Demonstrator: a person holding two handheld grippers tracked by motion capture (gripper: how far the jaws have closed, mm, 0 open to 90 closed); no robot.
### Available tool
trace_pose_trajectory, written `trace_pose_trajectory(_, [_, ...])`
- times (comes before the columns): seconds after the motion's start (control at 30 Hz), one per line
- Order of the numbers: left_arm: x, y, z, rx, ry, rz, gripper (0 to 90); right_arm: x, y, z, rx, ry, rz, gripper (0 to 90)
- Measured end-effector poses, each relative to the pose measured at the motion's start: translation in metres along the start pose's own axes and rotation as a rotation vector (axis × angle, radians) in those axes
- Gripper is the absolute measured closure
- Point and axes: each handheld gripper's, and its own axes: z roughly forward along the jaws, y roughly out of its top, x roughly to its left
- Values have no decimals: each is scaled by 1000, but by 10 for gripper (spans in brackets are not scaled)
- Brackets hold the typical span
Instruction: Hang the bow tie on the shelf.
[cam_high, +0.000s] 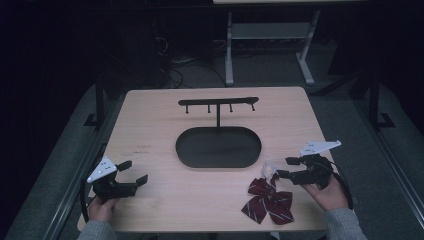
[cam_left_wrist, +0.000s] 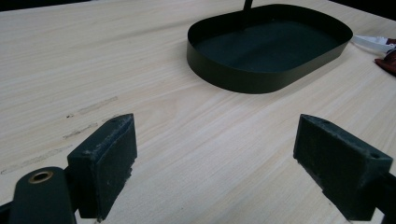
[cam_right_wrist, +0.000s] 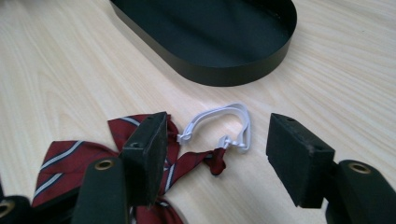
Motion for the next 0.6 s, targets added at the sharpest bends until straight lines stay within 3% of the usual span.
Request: trace_pose_trajectory(0.6, [0, 0, 1, 4, -1, -9, 129, -10, 17, 37, 120, -57, 34, 468])
